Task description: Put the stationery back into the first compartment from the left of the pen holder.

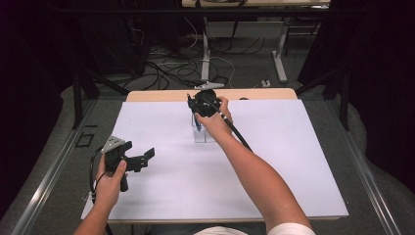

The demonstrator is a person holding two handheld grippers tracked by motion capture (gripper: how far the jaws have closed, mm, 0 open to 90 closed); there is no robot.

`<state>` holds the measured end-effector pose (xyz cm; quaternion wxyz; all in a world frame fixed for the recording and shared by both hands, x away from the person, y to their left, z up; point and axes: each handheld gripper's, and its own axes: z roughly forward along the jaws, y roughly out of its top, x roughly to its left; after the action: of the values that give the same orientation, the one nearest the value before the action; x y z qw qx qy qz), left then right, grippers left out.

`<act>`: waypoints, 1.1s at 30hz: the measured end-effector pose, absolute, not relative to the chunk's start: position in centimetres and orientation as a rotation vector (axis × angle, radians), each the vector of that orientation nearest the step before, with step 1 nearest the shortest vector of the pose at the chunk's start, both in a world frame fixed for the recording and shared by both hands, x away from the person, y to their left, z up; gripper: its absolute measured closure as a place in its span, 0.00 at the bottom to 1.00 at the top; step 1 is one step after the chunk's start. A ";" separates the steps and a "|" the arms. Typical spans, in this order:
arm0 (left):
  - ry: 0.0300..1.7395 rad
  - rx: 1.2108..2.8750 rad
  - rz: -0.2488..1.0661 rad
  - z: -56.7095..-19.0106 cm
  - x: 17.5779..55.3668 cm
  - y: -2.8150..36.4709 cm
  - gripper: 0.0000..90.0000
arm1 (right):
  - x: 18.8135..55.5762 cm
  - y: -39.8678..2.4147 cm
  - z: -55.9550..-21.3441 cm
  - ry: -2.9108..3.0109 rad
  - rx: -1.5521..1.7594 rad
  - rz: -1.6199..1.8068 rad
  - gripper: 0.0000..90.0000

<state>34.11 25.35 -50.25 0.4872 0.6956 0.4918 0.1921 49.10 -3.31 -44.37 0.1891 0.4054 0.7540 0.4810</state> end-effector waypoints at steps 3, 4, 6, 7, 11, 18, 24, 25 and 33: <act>1.196 1.692 0.467 -50.2 34.1 25.3 0.01 | 49.0 -3.5 -44.2 2.117 1.143 1.371 0.75; 1.196 1.692 0.468 -50.2 34.1 25.3 0.01 | 48.9 -3.6 -44.2 2.112 1.139 1.378 0.71; 1.197 1.691 0.468 -50.2 34.1 25.3 0.01 | 48.8 -3.9 -44.0 2.113 1.125 1.382 0.64; 1.197 1.691 0.469 -50.2 34.1 25.3 0.01 | 48.7 -4.0 -43.9 2.112 1.123 1.384 0.62; 1.198 1.693 0.470 -50.3 34.1 25.3 0.01 | 48.3 -4.6 -43.6 2.110 1.090 1.398 0.54; 1.198 1.695 0.473 -50.3 34.1 25.3 0.01 | 47.8 -5.7 -43.0 2.134 1.066 1.387 0.43; 1.197 1.702 0.473 -50.3 34.1 25.3 0.01 | 47.1 -6.5 -42.5 2.167 1.040 1.359 0.39; 1.197 1.702 0.473 -50.3 34.1 25.3 0.01 | 47.0 -6.6 -42.4 2.169 1.037 1.353 0.39; 1.196 1.700 0.478 -50.3 34.1 25.3 0.01 | 46.0 -8.3 -41.7 2.135 1.037 1.333 0.22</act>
<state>34.09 25.31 -50.28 0.4832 0.6979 0.4908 0.1962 45.97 -8.33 -41.67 0.2083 0.3727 0.7671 0.4789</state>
